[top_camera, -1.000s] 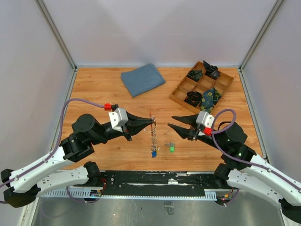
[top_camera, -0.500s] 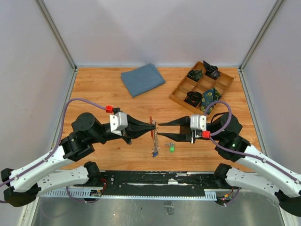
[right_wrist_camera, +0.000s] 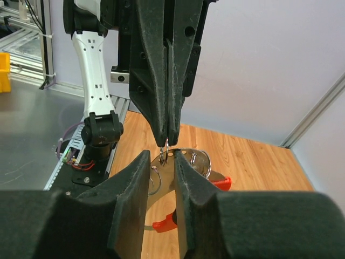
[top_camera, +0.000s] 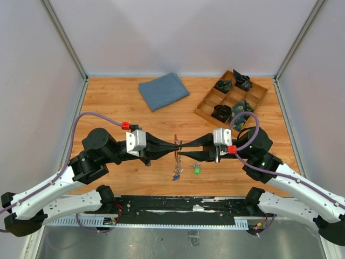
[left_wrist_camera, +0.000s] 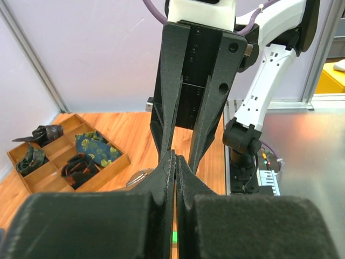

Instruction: Put the keys on the keyring

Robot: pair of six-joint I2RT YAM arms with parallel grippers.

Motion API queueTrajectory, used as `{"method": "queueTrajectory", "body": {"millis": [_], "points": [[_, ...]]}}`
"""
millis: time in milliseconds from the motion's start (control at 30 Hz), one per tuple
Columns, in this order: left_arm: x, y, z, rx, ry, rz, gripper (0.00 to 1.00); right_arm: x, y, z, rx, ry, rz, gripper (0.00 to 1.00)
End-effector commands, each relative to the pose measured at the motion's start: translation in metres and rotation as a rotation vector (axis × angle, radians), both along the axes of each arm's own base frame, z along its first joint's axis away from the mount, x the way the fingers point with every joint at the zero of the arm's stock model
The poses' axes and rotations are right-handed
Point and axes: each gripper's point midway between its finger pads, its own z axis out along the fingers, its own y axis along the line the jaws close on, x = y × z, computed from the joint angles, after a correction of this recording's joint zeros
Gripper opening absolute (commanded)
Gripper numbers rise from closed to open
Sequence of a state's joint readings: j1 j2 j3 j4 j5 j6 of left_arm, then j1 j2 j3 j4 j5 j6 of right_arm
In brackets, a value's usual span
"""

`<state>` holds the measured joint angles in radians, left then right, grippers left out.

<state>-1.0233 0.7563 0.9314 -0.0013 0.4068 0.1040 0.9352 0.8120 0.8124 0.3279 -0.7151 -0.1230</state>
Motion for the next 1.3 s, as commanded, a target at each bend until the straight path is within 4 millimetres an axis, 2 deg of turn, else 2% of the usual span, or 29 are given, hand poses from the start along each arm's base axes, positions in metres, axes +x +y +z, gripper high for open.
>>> {"method": "queueTrajectory", "body": {"millis": [0, 433, 567, 667, 733, 1100, 1267], "points": [[-0.004, 0.004, 0.027, -0.060, -0.053, -0.011, 0.01, -0.013, -0.003, 0.032, 0.078, -0.026, 0.052, 0.23], [-0.003, 0.005, 0.029, -0.064, -0.056, -0.002, 0.00, -0.006, -0.002, 0.025, 0.048, 0.016, 0.022, 0.00], [-0.003, 0.007, 0.031, -0.069, -0.055, 0.001, 0.01, -0.002, 0.000, 0.022, 0.009, 0.028, 0.002, 0.02], [-0.004, 0.008, 0.032, -0.073, -0.055, 0.001, 0.00, -0.003, -0.001, 0.021, 0.016, 0.017, 0.008, 0.22], [-0.004, 0.008, 0.032, -0.074, -0.055, 0.002, 0.01, -0.005, -0.002, 0.022, 0.022, 0.010, 0.014, 0.26], [-0.004, 0.007, 0.032, -0.067, -0.057, -0.001, 0.01, -0.012, -0.008, 0.032, 0.046, -0.023, 0.027, 0.25], [-0.004, 0.006, 0.032, -0.065, -0.057, -0.006, 0.00, -0.012, -0.008, 0.029, 0.030, -0.020, 0.028, 0.23]]}}
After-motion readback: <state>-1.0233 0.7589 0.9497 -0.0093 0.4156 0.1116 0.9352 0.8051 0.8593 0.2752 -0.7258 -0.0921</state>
